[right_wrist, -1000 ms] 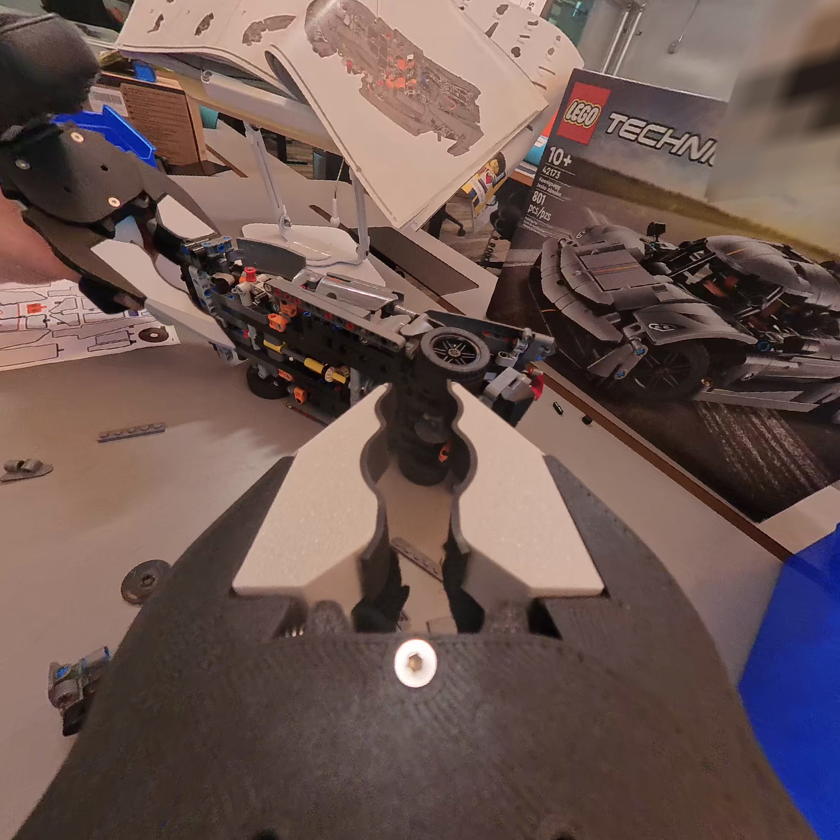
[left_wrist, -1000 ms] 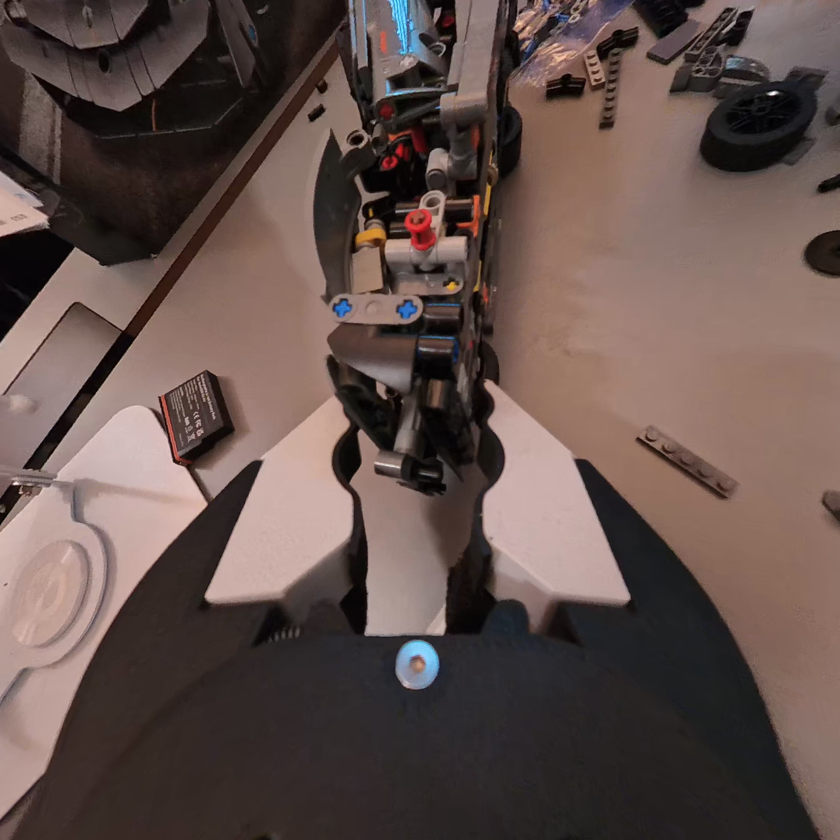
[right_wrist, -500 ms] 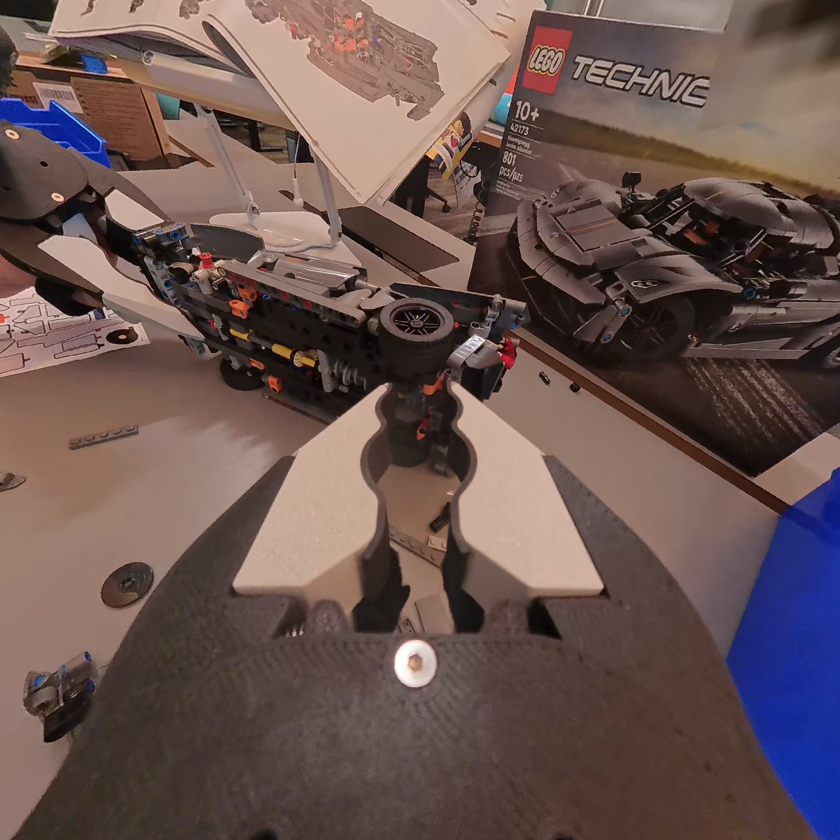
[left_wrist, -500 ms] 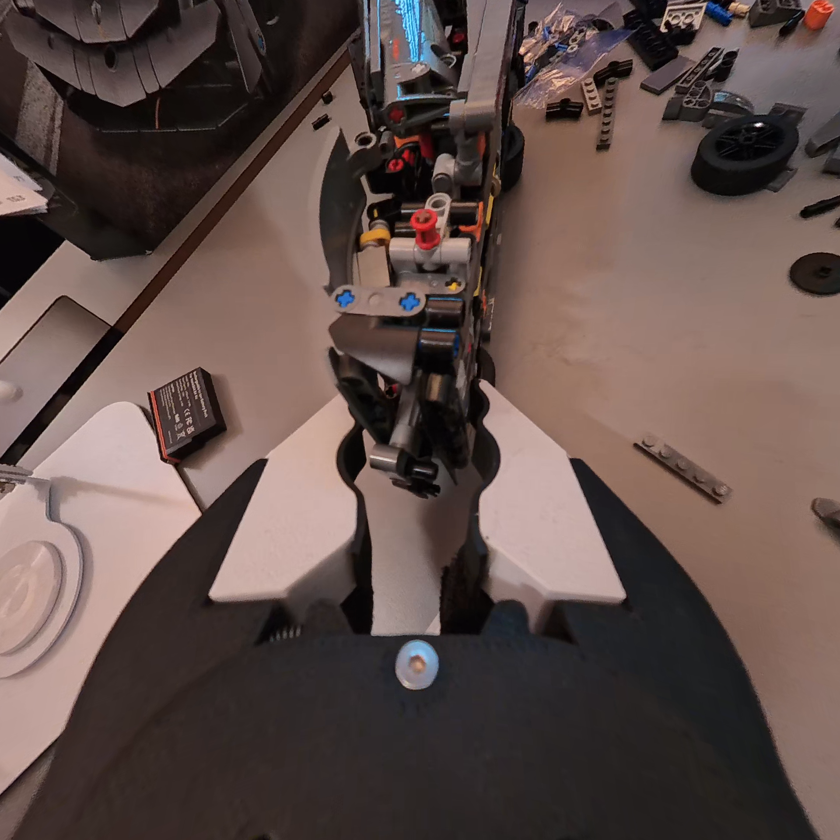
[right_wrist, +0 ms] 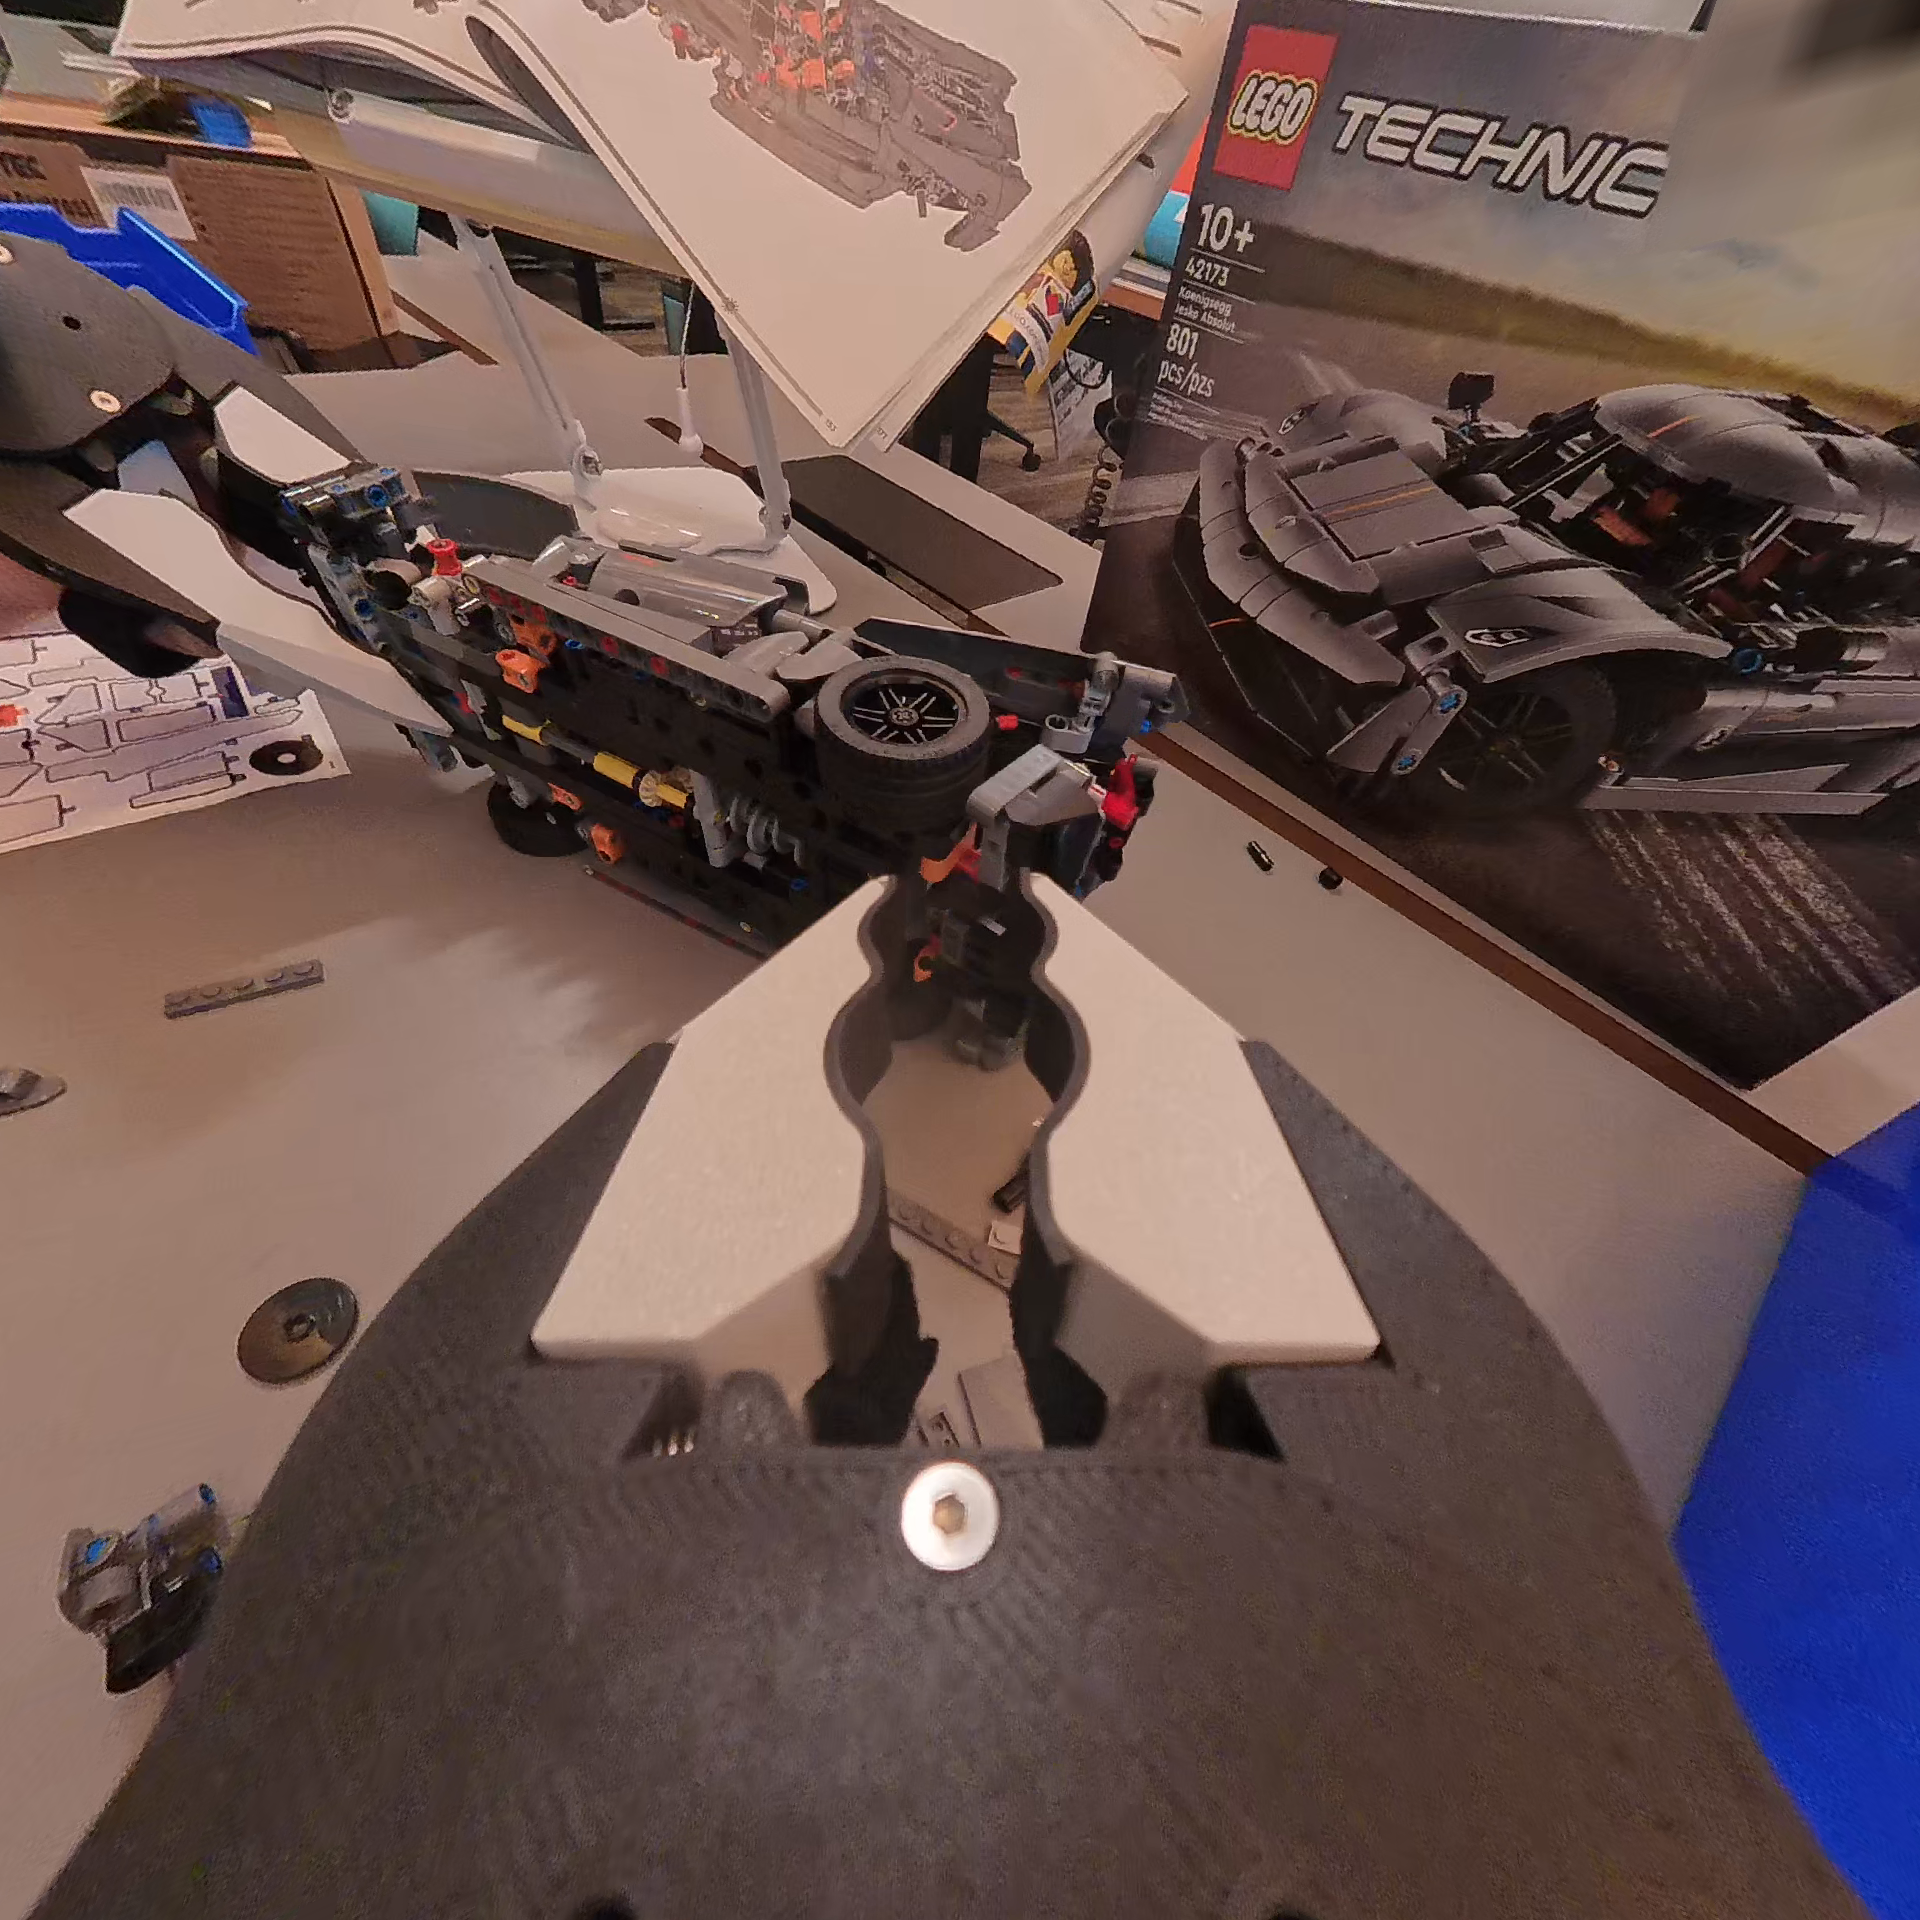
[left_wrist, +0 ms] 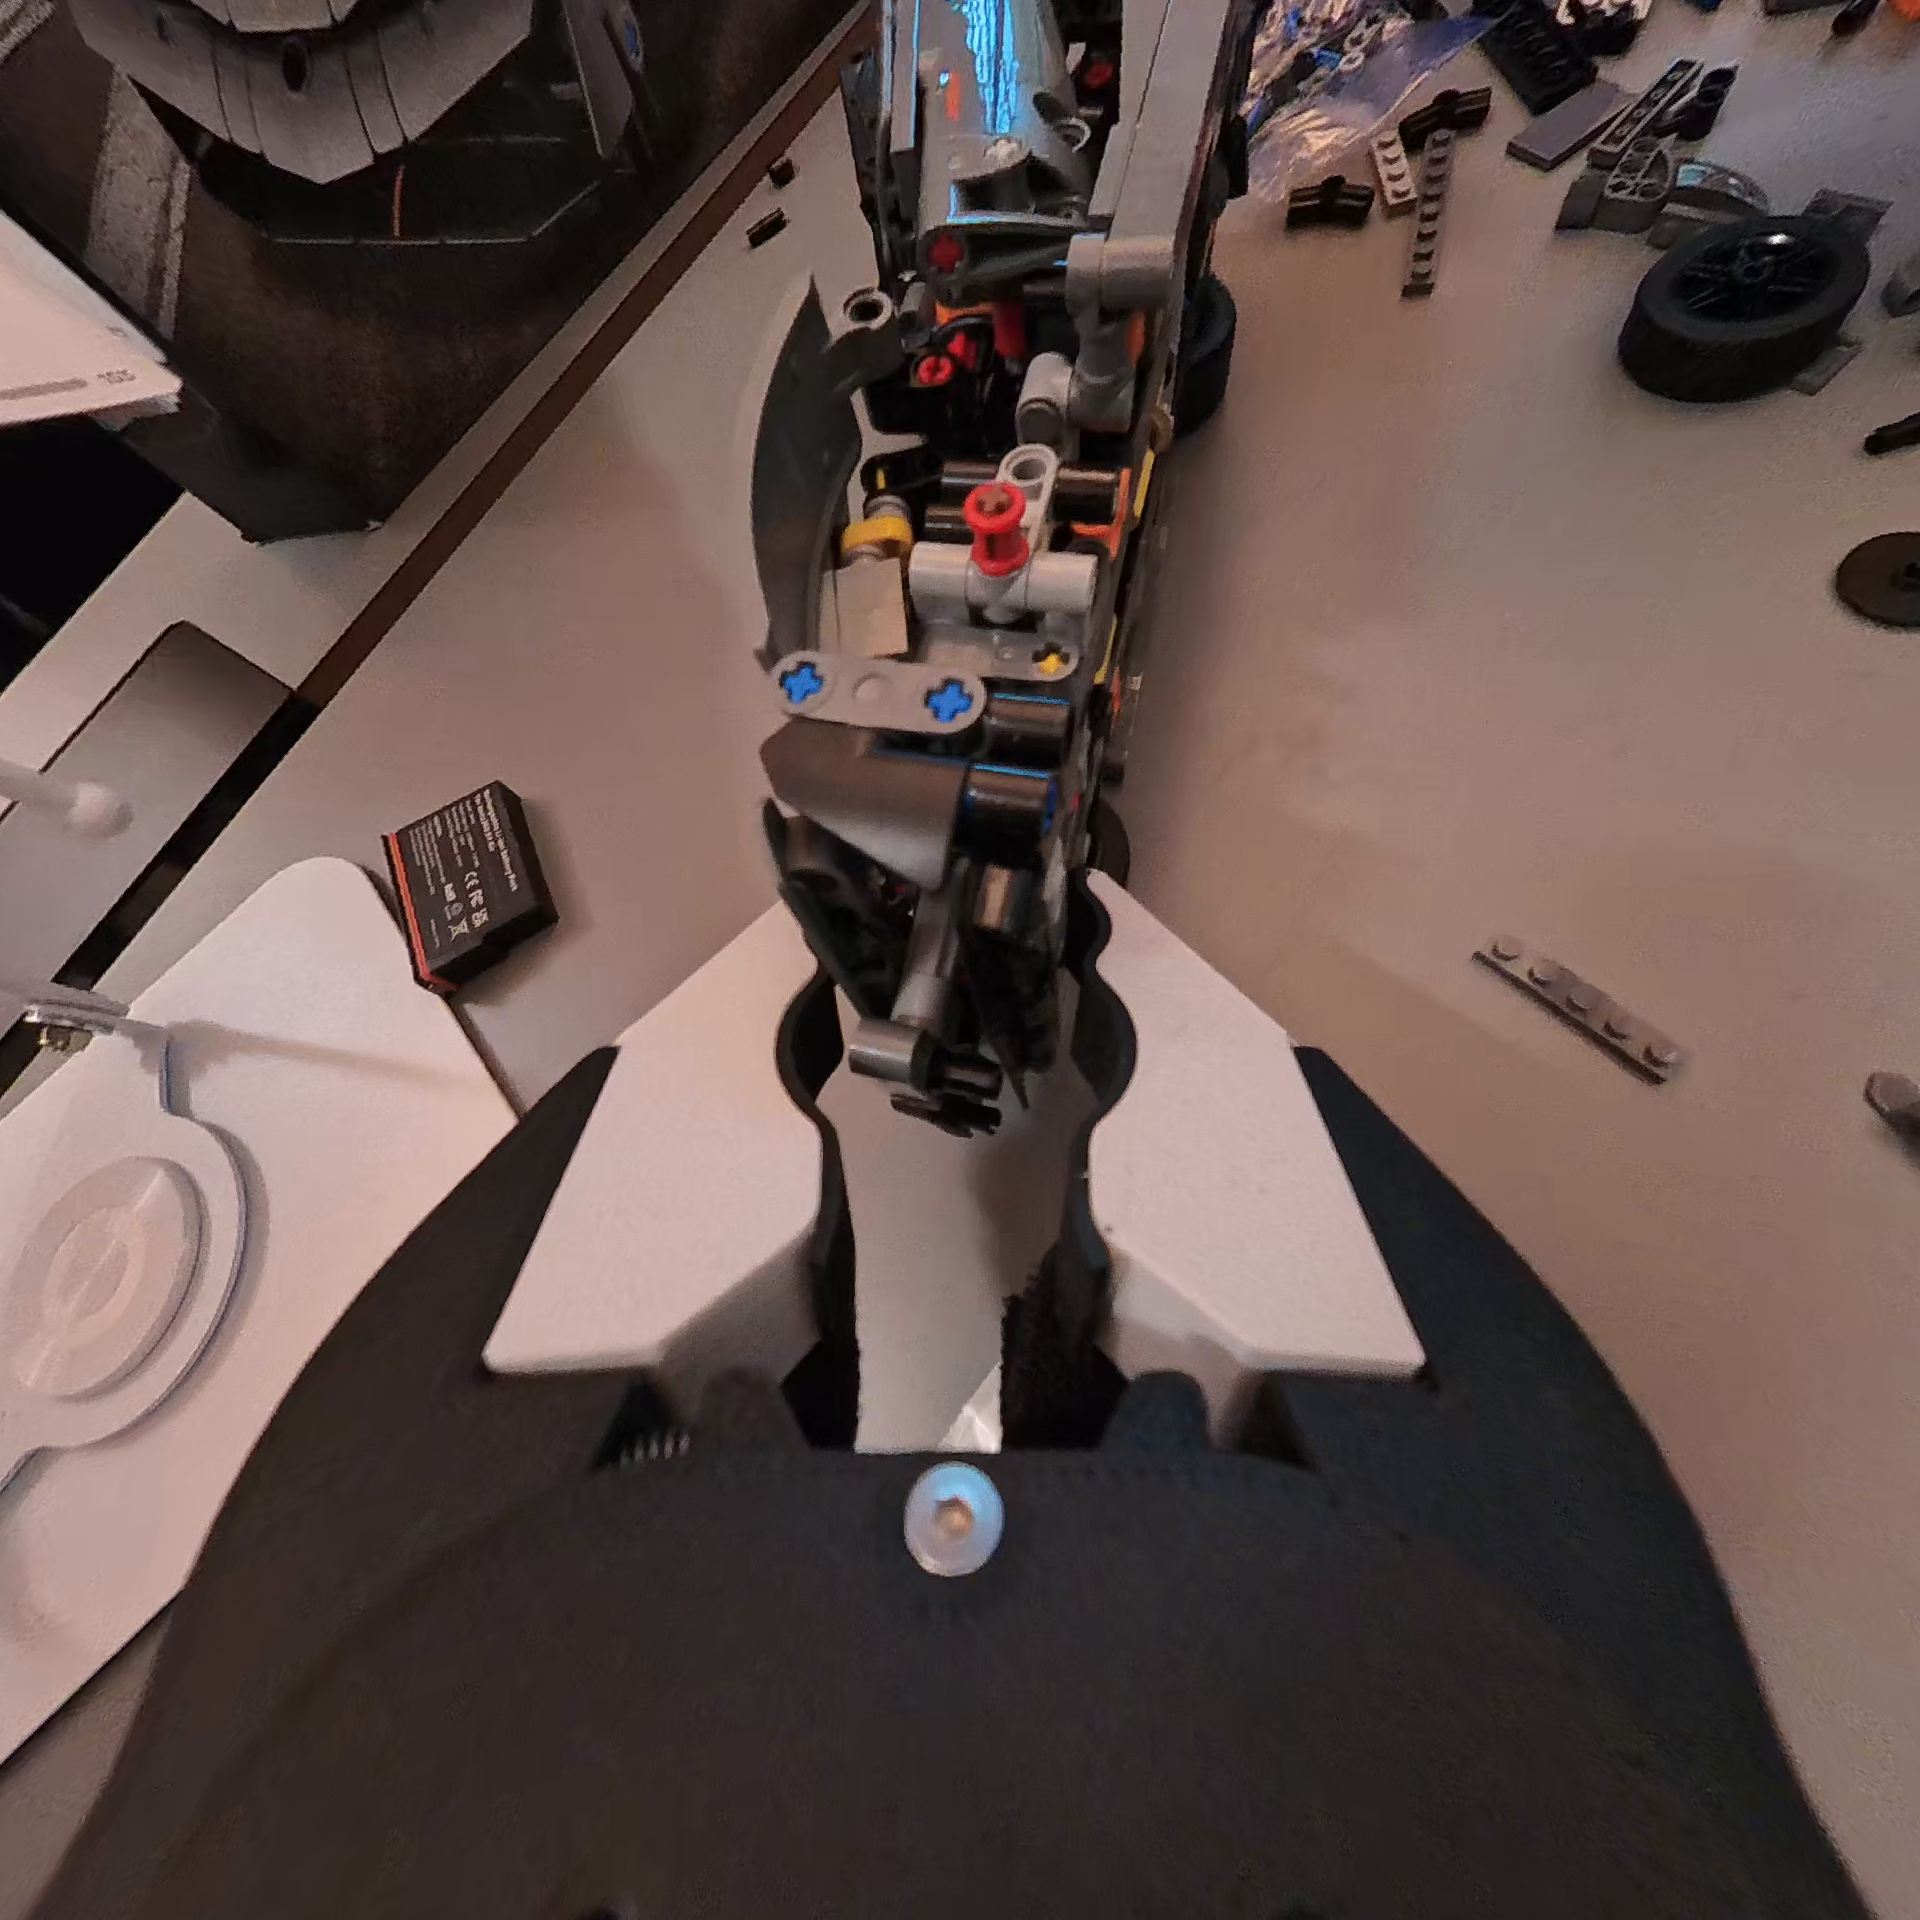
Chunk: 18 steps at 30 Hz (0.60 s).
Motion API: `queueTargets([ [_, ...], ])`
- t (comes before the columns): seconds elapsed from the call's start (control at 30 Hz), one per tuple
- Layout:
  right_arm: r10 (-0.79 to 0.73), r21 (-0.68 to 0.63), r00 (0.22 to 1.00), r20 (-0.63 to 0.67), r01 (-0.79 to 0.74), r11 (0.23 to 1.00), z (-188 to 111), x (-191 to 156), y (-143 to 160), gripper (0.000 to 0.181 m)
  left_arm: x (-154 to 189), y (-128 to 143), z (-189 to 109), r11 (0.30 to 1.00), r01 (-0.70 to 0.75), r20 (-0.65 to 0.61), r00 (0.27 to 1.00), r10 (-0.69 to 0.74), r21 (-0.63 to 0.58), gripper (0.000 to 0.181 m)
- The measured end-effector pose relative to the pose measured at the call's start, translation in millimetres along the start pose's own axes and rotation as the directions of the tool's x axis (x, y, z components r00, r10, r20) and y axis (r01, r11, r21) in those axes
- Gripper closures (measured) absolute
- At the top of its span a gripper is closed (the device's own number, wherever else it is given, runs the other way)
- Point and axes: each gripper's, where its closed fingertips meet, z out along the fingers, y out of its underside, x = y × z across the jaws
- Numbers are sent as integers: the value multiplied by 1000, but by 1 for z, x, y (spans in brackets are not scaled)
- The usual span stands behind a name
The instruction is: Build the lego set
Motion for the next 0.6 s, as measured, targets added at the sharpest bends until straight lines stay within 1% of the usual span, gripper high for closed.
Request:
queueTargets([
  [0.03,0,-1,1000,0,0,1000,0,0,0,163,-1,1,-1,1000,-3,4,1000,3,-2,142],
  [0.4,11,-27,1000,-3,-12,1000,3,3,7,161,-9,10,-10,999,-39,39,998,40,-24,141],
  [0.6,17,-104,999,37,-13,995,16,-6,28,151,-19,19,-23,999,-24,49,998,25,-35,141],
])
